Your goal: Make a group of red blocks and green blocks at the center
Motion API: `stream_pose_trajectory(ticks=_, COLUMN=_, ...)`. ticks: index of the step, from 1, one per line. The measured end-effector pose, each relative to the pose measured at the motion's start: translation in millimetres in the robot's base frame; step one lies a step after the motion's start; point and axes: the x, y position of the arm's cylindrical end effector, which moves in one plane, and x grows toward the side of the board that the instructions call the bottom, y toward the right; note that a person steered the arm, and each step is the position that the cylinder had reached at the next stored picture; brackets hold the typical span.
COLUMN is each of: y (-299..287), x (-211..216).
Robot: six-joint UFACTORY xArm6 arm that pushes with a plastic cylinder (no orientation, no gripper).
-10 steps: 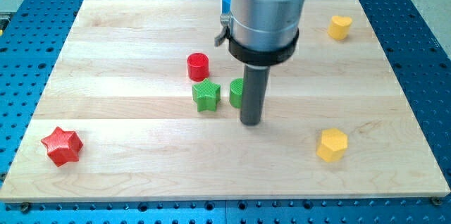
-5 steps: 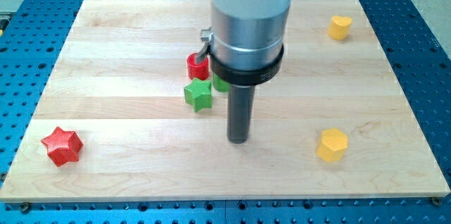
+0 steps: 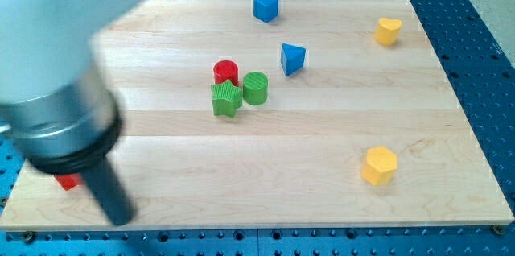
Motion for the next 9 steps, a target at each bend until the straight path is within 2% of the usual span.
stream_pose_trajectory(ticks=1, y=-98.9, x=-3.0)
stream_pose_trajectory(ticks=2, y=-79.8, x=-35.7)
stream_pose_trajectory(ticks=4, y=36.4, x=-81.1)
stream_pose_trajectory(ticks=5, y=17.1, x=-63.8)
stream_pose_trajectory(ticks=6, y=37.8, x=-44.5)
stream_pose_trajectory(ticks=7, y=54.2, x=-75.6)
stream_pose_trajectory(ticks=8, y=81.3, x=-82.1)
stream_pose_trajectory(ticks=9, y=93.1, x=-64.9)
